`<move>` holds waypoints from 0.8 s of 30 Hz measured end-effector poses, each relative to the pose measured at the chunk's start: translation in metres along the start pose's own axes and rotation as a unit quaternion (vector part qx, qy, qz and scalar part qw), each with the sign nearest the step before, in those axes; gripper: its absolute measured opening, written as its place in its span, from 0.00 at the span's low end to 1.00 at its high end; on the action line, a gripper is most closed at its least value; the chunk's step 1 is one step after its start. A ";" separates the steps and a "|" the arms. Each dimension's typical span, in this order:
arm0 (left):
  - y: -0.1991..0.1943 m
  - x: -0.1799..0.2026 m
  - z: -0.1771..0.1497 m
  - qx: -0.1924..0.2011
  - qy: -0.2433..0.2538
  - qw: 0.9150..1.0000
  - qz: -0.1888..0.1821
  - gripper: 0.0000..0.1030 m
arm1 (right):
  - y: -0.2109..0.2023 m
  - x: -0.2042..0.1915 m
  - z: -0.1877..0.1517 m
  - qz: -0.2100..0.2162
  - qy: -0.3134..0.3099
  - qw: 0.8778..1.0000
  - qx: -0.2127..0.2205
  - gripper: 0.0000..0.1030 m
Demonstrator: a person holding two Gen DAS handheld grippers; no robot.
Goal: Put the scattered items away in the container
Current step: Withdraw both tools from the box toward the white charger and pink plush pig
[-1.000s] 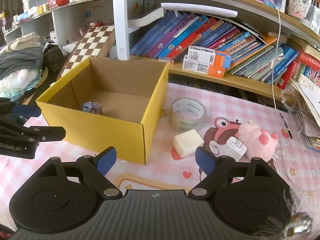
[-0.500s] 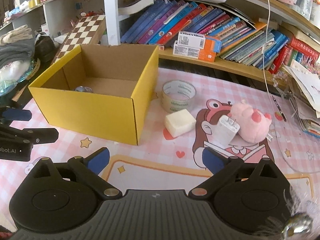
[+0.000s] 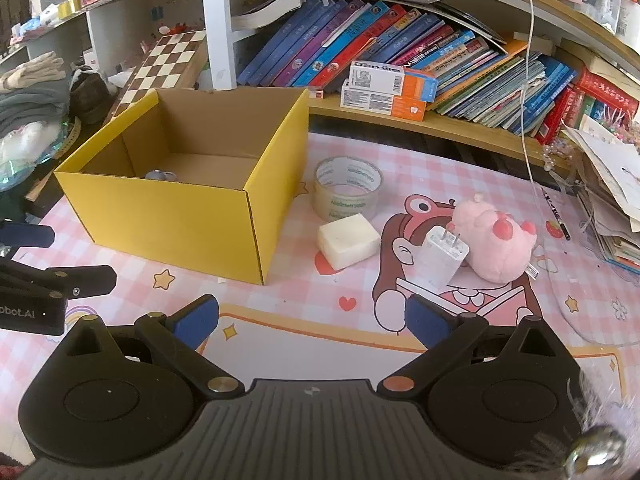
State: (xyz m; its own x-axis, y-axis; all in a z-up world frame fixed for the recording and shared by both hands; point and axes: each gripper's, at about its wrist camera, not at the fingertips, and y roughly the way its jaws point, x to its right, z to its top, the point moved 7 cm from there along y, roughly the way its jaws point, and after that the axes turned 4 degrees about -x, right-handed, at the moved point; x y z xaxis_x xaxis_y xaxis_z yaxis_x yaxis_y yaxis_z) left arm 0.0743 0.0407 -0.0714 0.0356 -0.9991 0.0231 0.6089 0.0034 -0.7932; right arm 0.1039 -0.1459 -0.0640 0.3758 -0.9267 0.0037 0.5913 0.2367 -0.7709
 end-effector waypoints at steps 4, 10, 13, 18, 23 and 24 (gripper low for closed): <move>-0.001 0.005 0.000 0.001 -0.002 1.000 0.006 0.95 | 0.000 0.003 0.001 0.005 -0.008 1.000 0.001 0.98; -0.002 0.015 -0.001 0.000 -0.004 1.000 0.013 0.95 | 0.000 0.011 -0.001 0.010 -0.016 1.000 0.000 0.98; -0.002 0.020 -0.001 0.000 -0.003 1.000 0.014 0.95 | -0.001 0.016 -0.003 0.011 -0.016 1.000 0.000 0.98; 0.001 0.034 -0.001 0.000 0.004 1.000 0.013 0.95 | -0.003 0.028 -0.007 0.010 -0.014 1.000 0.000 0.98; 0.004 0.051 0.001 -0.001 0.015 1.000 0.009 0.95 | -0.006 0.043 -0.012 0.006 -0.008 1.000 -0.001 0.98; 0.005 0.055 0.002 -0.001 0.017 1.000 0.008 0.95 | -0.007 0.047 -0.013 0.005 -0.007 1.000 -0.001 0.98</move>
State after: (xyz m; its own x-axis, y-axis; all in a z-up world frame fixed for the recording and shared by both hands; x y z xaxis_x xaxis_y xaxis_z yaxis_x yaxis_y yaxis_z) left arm 0.0808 -0.0145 -0.0730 0.0182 -0.9998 -0.0097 0.6073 0.0187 -0.7942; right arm 0.1082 -0.1945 -0.0663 0.3922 -0.9199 0.0047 0.5859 0.2459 -0.7722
